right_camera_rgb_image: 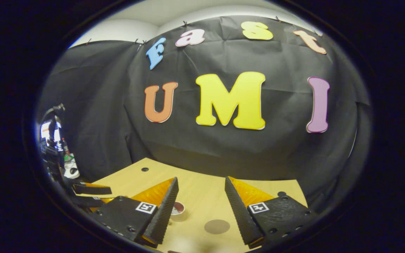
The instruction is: Put the toothbrush and toothpaste on the desktop into the cup, then pick up the cup and place it on the coaster on the desktop.
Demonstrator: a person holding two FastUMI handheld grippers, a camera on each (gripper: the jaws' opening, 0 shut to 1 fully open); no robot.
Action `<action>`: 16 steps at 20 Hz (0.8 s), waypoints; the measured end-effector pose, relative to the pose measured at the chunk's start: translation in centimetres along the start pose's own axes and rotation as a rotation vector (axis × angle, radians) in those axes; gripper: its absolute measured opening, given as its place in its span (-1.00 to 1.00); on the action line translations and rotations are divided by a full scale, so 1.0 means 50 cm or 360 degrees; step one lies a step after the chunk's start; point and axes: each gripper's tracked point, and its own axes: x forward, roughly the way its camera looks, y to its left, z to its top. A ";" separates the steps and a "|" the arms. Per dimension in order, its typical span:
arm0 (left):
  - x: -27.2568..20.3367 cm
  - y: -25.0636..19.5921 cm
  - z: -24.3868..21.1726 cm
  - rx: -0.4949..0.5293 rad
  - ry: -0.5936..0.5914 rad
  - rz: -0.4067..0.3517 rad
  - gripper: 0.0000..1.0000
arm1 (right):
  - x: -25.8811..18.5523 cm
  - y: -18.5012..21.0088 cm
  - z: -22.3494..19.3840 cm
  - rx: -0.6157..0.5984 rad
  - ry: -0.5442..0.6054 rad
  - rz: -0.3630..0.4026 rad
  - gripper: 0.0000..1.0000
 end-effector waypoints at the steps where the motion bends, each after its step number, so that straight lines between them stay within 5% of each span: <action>1: 0.016 -0.013 -0.010 -0.0004 0.0040 -0.0030 0.96 | -0.022 -0.016 0.012 0.0012 -0.0028 -0.0042 0.69; 6: 0.103 -0.064 -0.074 -0.0006 0.0311 -0.0145 0.97 | -0.121 -0.063 0.022 0.0019 -0.0087 -0.0174 0.90; 12: 0.194 -0.047 -0.175 0.0069 0.0757 -0.0073 1.00 | -0.195 -0.129 -0.018 0.0097 -0.0029 -0.0332 0.90; 16: 0.236 -0.046 -0.204 0.0153 0.0953 -0.0032 0.97 | -0.217 -0.139 -0.060 0.0201 0.0041 -0.0315 0.94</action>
